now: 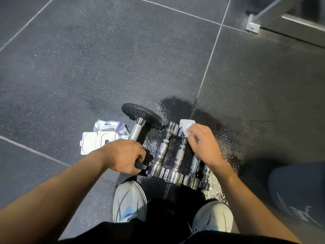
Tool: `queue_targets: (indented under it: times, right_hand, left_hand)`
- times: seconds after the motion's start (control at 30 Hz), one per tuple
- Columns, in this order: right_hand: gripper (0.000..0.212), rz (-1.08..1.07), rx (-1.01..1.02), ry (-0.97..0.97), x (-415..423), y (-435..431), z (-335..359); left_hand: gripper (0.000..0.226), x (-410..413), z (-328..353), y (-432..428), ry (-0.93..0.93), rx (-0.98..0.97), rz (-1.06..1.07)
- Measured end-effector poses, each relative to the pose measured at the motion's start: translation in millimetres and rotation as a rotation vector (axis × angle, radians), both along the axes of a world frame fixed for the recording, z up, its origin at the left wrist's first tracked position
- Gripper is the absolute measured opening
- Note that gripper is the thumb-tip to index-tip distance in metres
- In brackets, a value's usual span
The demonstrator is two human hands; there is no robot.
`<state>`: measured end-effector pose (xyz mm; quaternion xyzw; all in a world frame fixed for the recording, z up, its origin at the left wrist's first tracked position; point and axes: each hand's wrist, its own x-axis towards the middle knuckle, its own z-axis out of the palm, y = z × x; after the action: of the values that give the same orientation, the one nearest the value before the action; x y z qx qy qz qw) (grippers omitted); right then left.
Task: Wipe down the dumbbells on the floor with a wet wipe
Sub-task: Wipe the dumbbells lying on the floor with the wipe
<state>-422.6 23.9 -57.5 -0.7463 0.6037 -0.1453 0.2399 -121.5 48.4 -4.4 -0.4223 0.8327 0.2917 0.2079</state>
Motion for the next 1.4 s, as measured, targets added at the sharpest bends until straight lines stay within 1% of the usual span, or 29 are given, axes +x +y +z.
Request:
queue_targets:
  times: [0.07, 0.13, 0.2, 0.33, 0.4, 0.5, 0.57, 0.6, 0.7, 0.77, 0.87, 0.93, 1.03, 1.1, 1.2, 1.3, 1.4]
  right_hand:
    - [0.017, 0.074, -0.004, 0.030, 3, 7, -7]
    - [0.014, 0.083, 0.002, 0.047, 6, 13, -6]
    - [0.015, 0.116, 0.062, 0.087, 9, 21, -5]
    - [0.014, 0.259, 0.185, 0.129, 19, 34, -3]
    - [0.016, 0.228, 0.139, 0.105, 20, 37, -4]
    - [0.027, 0.034, 0.025, 0.073, 18, 29, 0]
    - [0.032, -0.053, 0.051, 0.087, 18, 21, 1]
    - [0.034, -0.059, 0.056, 0.113, 19, 17, 0]
    - [0.034, -0.016, 0.023, 0.174, 21, 7, -5]
    - [0.038, 0.010, 0.003, 0.210, 22, 3, -9]
    - [0.040, 0.131, -0.067, 0.382, 30, 9, -17]
    - [0.041, 0.190, -0.120, 0.427, 35, 16, -23]
    - [0.034, 0.167, -0.125, 0.396, 34, 3, -20]
    - [0.032, 0.113, -0.036, 0.378, 35, -11, -14]
    - [0.037, 0.062, 0.123, 0.346, 44, -26, -10]
    - [0.038, 0.060, 0.181, 0.334, 45, -32, -4]
    - [0.036, -0.075, 0.182, 0.196, 29, -26, 7]
  left_hand:
    - [0.025, -1, 1, 0, 0.000, 0.001, 0.004]
    - [0.024, -1, 1, 0, 0.000, -0.003, 0.005]
    - [0.023, -1, 1, 0, -0.001, -0.012, 0.004]
    - [0.024, 0, 2, 0, 0.009, -0.018, 0.013]
    - [0.024, 0, 3, 0, 0.010, -0.011, 0.015]
    - [0.023, 0, 4, 0, 0.013, -0.003, 0.018]
    - [0.023, 0, 4, 0, 0.011, 0.003, 0.017]
    - [0.023, 0, 4, 0, 0.011, 0.005, 0.016]
    - [0.024, -1, 5, 0, 0.011, 0.015, 0.014]
    - [0.025, -1, 5, 0, 0.011, 0.015, 0.012]
    - [0.026, -1, 5, 0, 0.011, 0.015, 0.012]
    - [0.026, 0, 5, 0, 0.018, 0.024, 0.017]
    - [0.024, 0, 5, 0, 0.016, 0.034, 0.019]
    - [0.021, -1, 5, 0, 0.017, 0.031, 0.015]
    - [0.020, -1, 5, 0, 0.014, 0.022, 0.012]
    - [0.020, 0, 5, 0, 0.014, 0.018, 0.015]
    - [0.021, 0, 5, 0, 0.004, 0.025, 0.014]
